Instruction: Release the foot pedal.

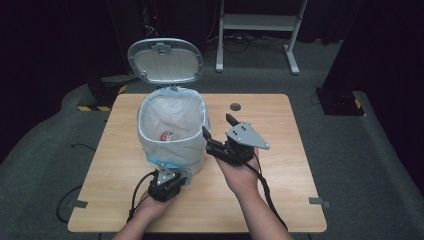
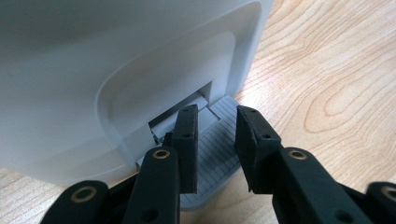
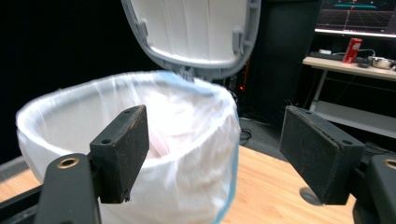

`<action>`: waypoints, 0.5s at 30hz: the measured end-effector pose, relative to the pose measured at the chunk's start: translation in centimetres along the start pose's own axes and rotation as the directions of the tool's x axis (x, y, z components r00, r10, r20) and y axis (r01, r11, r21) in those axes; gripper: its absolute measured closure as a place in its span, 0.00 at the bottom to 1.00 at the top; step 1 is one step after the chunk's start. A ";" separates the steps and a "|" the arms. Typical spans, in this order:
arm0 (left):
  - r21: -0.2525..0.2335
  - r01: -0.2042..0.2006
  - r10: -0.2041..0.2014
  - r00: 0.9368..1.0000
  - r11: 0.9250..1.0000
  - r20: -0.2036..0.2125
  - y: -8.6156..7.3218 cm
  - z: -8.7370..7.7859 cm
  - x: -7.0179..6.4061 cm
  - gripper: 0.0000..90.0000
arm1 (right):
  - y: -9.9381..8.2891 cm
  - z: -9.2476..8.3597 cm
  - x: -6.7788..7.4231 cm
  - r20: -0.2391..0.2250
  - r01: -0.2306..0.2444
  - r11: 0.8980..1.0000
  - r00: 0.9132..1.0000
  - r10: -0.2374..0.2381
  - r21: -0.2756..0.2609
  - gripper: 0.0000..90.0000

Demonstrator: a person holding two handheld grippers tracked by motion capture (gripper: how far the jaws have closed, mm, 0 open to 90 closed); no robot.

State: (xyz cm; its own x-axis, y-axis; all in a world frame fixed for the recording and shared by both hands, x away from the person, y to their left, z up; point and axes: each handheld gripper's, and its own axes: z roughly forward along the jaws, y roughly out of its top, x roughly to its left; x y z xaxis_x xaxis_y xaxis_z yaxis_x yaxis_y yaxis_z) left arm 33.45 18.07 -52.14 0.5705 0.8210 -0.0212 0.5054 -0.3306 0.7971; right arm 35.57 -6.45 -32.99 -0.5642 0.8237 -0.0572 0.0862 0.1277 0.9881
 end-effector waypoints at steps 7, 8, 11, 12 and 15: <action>-0.003 -0.012 0.012 1.000 1.000 -0.011 0.0 0.0 0.1 0.77 | -2.7 -0.6 -1.0 0.018 -0.001 0.999 1.000 0.001 0.040 0.27; -0.003 -0.013 0.013 1.000 1.000 -0.013 0.0 0.0 0.0 0.77 | -3.1 -0.7 -1.2 0.022 -0.004 0.999 1.000 0.003 0.045 0.27; -0.003 -0.013 0.013 1.000 1.000 -0.012 0.0 0.0 0.0 0.77 | -4.4 -0.9 -1.8 0.034 -0.013 0.998 0.999 0.011 0.068 0.27; -0.003 -0.013 0.013 1.000 1.000 -0.013 0.0 0.0 0.0 0.77 | -4.8 -1.0 -2.0 0.041 -0.013 0.997 0.999 0.010 0.073 0.27; -0.003 -0.013 0.013 1.000 1.000 -0.014 0.0 0.0 0.0 0.77 | -6.0 -1.4 -2.7 0.066 -0.013 0.995 0.998 0.006 0.102 0.27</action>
State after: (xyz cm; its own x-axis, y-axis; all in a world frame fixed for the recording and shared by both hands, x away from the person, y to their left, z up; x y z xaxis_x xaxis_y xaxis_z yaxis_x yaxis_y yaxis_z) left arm 33.47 18.08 -52.09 0.5680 0.8230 -0.0025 0.4960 -0.3399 0.7990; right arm 35.37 -10.21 -38.58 -0.5079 0.8593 -0.0606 0.1767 0.1728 0.9690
